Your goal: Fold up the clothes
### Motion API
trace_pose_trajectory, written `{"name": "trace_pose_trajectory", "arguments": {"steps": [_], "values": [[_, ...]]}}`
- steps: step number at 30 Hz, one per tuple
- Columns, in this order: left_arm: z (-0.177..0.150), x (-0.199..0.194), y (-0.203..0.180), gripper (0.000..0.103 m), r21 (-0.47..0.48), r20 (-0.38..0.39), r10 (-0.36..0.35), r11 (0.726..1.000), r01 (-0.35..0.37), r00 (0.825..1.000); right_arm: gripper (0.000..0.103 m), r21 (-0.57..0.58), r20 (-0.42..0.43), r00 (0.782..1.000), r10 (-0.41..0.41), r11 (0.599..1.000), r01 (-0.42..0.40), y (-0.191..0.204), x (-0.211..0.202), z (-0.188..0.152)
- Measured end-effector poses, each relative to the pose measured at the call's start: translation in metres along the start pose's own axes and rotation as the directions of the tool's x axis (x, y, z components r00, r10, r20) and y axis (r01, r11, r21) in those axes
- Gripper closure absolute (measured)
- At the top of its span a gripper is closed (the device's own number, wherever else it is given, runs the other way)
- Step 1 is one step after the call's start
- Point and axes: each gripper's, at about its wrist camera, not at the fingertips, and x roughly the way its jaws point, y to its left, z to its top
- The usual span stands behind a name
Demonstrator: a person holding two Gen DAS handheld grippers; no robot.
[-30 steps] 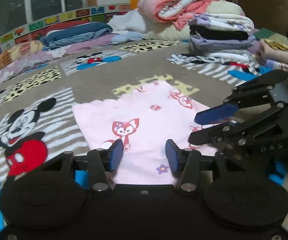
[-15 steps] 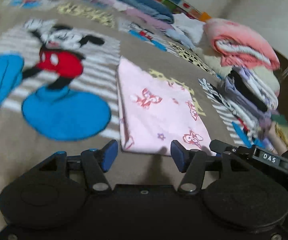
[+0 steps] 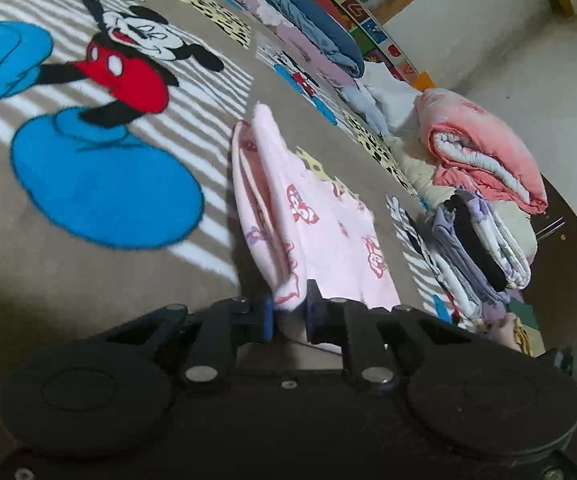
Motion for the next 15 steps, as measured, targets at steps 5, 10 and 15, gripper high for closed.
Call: {"name": "trace_pose_trajectory", "arguments": {"steps": [5,10,15], "values": [[-0.025,-0.021,0.004,0.092,-0.109,-0.017,-0.019,0.994,0.017,1.0,0.085,0.047,-0.008,1.0,0.026,0.999,-0.026,-0.003,-0.024,-0.009],[-0.055,-0.05,0.01,0.092,-0.221,-0.038,-0.037,0.975,0.028,0.999,0.085,0.094,-0.024,0.999,0.038,0.995,-0.036,-0.005,-0.058,-0.032],[-0.085,-0.08,0.015,0.092,-0.308,-0.042,-0.059,0.95,0.043,0.997,0.086,0.091,-0.057,0.998,0.041,0.995,-0.035,-0.004,-0.088,-0.057]]}}
